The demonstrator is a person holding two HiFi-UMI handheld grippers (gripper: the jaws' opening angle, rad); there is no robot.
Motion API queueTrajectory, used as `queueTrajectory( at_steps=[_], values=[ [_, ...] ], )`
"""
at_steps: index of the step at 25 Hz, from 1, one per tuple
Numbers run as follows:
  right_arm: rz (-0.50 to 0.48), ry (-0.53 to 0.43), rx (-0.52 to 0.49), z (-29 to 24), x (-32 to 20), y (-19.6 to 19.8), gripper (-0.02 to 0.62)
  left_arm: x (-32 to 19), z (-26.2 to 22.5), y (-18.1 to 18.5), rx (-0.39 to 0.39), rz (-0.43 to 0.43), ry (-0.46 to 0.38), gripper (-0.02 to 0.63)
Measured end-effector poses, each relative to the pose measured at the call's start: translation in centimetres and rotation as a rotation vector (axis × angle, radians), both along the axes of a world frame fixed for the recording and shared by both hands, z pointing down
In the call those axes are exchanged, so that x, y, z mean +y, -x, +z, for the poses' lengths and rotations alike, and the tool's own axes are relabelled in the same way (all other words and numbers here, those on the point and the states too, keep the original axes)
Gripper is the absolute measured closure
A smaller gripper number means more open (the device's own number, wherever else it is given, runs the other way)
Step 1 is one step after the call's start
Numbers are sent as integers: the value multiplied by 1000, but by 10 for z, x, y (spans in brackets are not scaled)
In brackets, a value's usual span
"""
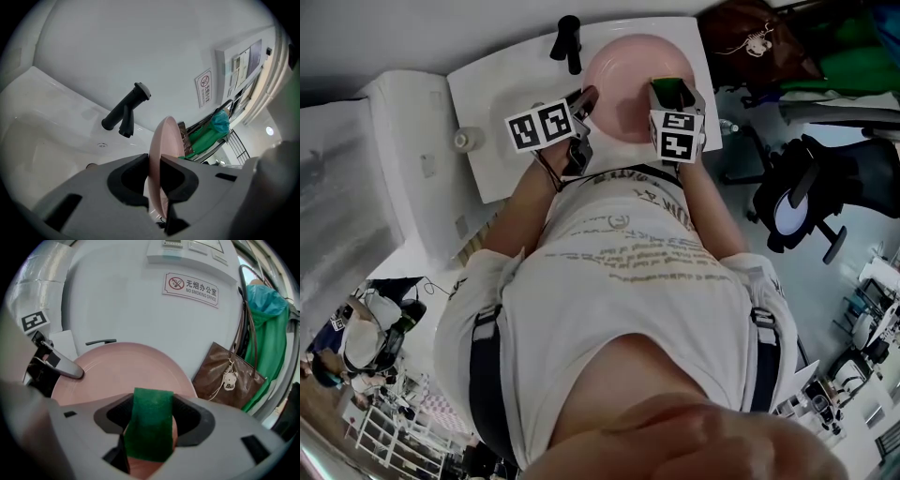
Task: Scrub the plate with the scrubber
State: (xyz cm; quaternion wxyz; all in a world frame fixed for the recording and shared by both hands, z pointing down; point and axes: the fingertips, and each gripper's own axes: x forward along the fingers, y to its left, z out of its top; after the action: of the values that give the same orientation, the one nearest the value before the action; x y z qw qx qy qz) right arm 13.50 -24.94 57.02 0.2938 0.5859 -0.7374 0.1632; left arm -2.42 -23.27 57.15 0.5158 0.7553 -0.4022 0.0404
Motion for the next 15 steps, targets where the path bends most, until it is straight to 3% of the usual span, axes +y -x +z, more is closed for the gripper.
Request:
queueTrajectory(
  at_steps=[6,15],
  values=[
    [-34,40,-58,-5,15,14,339,-5,-4,-5,27,-25,1,557],
    [-189,10,-46,-17,31,57,341,-10,-12,-20,20,14,-16,557]
  ],
)
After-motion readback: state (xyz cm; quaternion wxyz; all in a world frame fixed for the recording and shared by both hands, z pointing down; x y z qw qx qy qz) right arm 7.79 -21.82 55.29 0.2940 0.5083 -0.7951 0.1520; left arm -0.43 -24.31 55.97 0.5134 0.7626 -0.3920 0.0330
